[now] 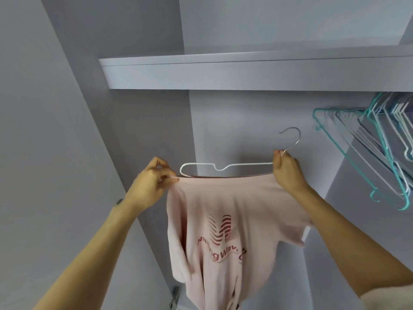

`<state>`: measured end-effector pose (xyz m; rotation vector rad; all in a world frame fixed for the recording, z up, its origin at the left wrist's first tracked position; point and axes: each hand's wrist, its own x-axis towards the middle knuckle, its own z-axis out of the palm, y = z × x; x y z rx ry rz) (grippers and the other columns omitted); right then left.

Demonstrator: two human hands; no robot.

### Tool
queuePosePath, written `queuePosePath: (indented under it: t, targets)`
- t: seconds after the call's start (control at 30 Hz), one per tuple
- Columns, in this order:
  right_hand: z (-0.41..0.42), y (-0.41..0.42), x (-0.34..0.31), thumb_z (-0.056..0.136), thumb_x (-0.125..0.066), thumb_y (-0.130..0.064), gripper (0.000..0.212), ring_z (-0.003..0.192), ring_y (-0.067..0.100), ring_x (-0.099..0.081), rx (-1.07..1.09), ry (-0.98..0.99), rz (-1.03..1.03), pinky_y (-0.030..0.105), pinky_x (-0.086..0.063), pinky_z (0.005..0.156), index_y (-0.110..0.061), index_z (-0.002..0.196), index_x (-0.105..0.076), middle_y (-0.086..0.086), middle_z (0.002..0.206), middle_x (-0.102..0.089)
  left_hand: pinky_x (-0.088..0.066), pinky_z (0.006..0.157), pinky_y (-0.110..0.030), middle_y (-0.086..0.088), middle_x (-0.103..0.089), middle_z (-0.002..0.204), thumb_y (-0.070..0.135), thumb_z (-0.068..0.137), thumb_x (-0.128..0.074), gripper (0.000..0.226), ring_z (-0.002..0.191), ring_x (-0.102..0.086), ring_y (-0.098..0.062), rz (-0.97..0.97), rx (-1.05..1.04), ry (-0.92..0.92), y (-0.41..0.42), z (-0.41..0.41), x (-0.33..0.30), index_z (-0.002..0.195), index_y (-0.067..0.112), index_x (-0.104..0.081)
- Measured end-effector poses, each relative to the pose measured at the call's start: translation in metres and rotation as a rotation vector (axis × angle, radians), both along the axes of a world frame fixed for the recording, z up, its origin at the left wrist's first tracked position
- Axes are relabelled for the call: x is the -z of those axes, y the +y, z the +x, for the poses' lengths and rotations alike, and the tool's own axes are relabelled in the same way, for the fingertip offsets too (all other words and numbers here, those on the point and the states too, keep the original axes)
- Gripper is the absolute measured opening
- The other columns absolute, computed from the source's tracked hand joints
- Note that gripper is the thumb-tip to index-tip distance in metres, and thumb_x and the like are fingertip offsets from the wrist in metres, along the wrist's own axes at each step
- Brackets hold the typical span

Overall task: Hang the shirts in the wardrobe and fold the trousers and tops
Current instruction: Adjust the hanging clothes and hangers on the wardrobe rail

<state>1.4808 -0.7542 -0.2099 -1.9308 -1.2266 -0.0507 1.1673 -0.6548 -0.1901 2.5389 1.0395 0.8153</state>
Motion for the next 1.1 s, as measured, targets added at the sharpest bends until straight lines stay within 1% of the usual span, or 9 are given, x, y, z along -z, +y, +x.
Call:
queuePosePath:
  t: [0.13, 0.3, 0.37, 0.47, 0.53, 0.6, 0.77, 0.87, 1.1]
  targets:
    - [-0.007, 0.002, 0.005, 0.100, -0.029, -0.013, 0.030, 0.089, 0.049, -0.056, -0.047, -0.122, -0.154, 0.041, -0.037, 0.073, 0.001, 0.080, -0.047, 0.035, 0.092, -0.060, -0.047, 0.078, -0.043, 0.006, -0.041, 0.099, 0.014, 0.088, -0.062, 0.011, 0.080, -0.053, -0.022, 0.051, -0.004, 0.108, 0.005, -0.005, -0.009, 0.093, 0.011, -0.071]
    - [0.010, -0.001, -0.010, 0.099, -0.031, -0.012, 0.030, 0.090, 0.050, -0.057, 0.060, -0.164, -0.163, 0.044, -0.041, 0.076, 0.007, 0.088, -0.052, 0.036, 0.094, -0.060, -0.043, 0.072, -0.032, 0.007, -0.042, 0.107, 0.024, 0.095, -0.051, 0.019, 0.087, -0.053, -0.019, 0.052, 0.009, 0.232, -0.003, -0.003, -0.005, 0.100, 0.021, -0.069]
    - [-0.006, -0.002, -0.023, 0.092, -0.039, 0.001, 0.018, 0.077, 0.048, -0.060, 0.041, -0.307, -0.160, 0.044, -0.044, 0.066, 0.005, 0.083, -0.054, 0.033, 0.083, -0.060, -0.044, 0.072, -0.034, 0.005, -0.044, 0.110, 0.025, 0.095, -0.050, 0.020, 0.082, -0.049, -0.017, 0.070, 0.014, 0.209, -0.004, 0.009, -0.008, 0.101, 0.020, -0.068]
    - [-0.057, -0.004, -0.011, 0.073, -0.058, 0.010, 0.013, 0.043, 0.036, -0.057, -0.207, -0.473, -0.272, 0.034, -0.043, 0.041, 0.000, 0.065, -0.056, 0.021, 0.056, -0.057, -0.046, 0.078, -0.035, 0.004, -0.044, 0.118, 0.026, 0.096, -0.048, 0.022, 0.090, -0.055, -0.022, 0.065, 0.064, 0.303, -0.008, 0.030, -0.007, 0.106, 0.025, -0.067]
    - [-0.055, -0.005, -0.001, 0.087, -0.050, 0.003, 0.015, 0.058, 0.038, -0.062, -0.309, -0.521, -0.284, 0.040, -0.045, 0.055, -0.001, 0.075, -0.057, 0.023, 0.070, -0.061, -0.046, 0.079, -0.036, 0.004, -0.044, 0.121, 0.026, 0.096, -0.046, 0.023, 0.095, -0.057, -0.026, 0.046, 0.077, 0.370, -0.008, 0.027, 0.004, 0.108, 0.026, -0.065]
    - [-0.017, -0.007, -0.004, 0.097, -0.037, -0.006, 0.023, 0.079, 0.045, -0.059, -0.196, -0.344, -0.195, 0.043, -0.039, 0.069, -0.004, 0.079, -0.051, 0.030, 0.085, -0.060, -0.047, 0.078, -0.037, 0.004, -0.043, 0.122, 0.030, 0.097, -0.043, 0.024, 0.097, -0.057, -0.026, 0.013, -0.002, 0.396, -0.001, 0.011, 0.011, 0.107, 0.027, -0.064]
    - [0.007, -0.009, -0.008, 0.100, -0.032, -0.012, 0.024, 0.082, 0.047, -0.054, -0.116, -0.191, -0.154, 0.034, -0.020, 0.063, -0.008, 0.077, -0.038, 0.032, 0.085, -0.058, -0.050, 0.076, -0.039, 0.005, -0.044, 0.123, 0.036, 0.098, -0.038, 0.027, 0.103, -0.056, -0.022, 0.098, -0.129, 0.451, 0.011, 0.005, 0.012, 0.112, 0.031, -0.062]
    - [0.008, -0.008, -0.004, 0.100, -0.031, -0.010, 0.024, 0.082, 0.047, -0.054, -0.090, -0.153, -0.141, 0.035, -0.022, 0.063, -0.007, 0.077, -0.038, 0.032, 0.085, -0.058, -0.049, 0.073, -0.037, 0.006, -0.047, 0.121, 0.036, 0.099, -0.036, 0.029, 0.107, -0.054, -0.019, 0.120, -0.180, 0.456, 0.011, 0.008, 0.014, 0.116, 0.032, -0.060]
    - [-0.027, -0.005, 0.024, 0.099, -0.029, -0.014, 0.026, 0.089, 0.041, -0.059, -0.283, -0.430, -0.382, 0.037, -0.032, 0.069, -0.008, 0.091, -0.053, 0.019, 0.097, -0.062, -0.033, 0.062, -0.027, 0.005, -0.053, 0.117, 0.024, 0.095, -0.046, 0.023, 0.092, -0.060, -0.024, 0.266, -0.044, 0.295, -0.006, 0.038, -0.002, 0.110, 0.028, -0.064]
